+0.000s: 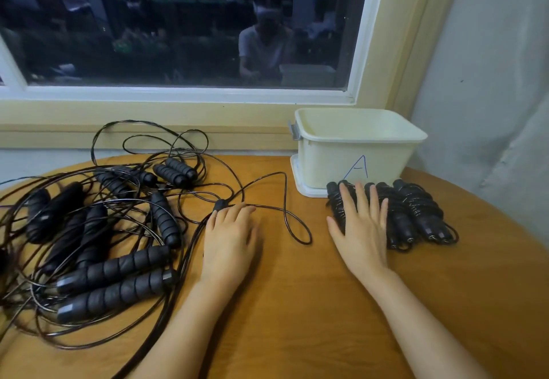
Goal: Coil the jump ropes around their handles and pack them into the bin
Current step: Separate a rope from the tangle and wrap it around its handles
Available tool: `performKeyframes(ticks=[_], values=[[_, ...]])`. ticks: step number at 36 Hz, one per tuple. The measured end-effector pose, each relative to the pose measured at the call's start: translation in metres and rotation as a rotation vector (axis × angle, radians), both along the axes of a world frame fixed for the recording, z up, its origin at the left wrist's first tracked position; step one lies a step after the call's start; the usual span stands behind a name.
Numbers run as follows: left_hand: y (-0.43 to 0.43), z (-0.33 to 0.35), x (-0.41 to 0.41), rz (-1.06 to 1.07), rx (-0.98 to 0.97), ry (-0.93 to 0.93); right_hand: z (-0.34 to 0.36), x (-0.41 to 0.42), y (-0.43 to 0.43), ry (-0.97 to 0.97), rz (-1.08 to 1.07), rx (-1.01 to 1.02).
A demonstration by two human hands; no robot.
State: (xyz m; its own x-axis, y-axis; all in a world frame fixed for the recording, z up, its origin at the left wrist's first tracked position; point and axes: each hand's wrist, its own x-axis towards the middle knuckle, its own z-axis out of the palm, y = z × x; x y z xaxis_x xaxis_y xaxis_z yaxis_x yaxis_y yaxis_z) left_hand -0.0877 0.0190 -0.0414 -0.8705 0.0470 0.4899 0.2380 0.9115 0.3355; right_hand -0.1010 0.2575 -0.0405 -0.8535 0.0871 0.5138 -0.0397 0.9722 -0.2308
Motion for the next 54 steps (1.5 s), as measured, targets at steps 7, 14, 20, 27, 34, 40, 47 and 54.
performKeyframes(ticks=[7,14,20,27,34,40,47,54], values=[[-0.02,0.016,0.024,0.214,-0.074,-0.303,0.022,0.03,-0.055,0.14,0.383,-0.099],[-0.027,0.029,0.044,0.11,0.576,-0.344,0.027,0.043,-0.111,-0.468,0.42,-0.639],[-0.028,0.033,0.064,-0.028,0.64,-0.379,0.042,0.045,-0.126,-0.802,0.379,-1.162],[-0.046,0.041,0.067,-0.152,0.546,-0.417,0.042,0.032,-0.132,-0.799,0.37,-1.116],[-0.093,0.048,0.032,0.081,0.088,-0.344,0.04,0.024,-0.128,-0.766,0.371,-0.997],[-0.111,0.054,-0.008,0.032,-0.475,-0.533,0.036,0.022,-0.125,-0.765,0.367,-0.955],[-0.108,0.054,-0.018,0.33,-0.333,-0.362,0.027,0.02,-0.122,-0.762,0.374,-0.927],[-0.111,0.049,-0.021,0.48,0.044,-0.467,0.025,0.019,-0.123,-0.742,0.414,-0.947]])
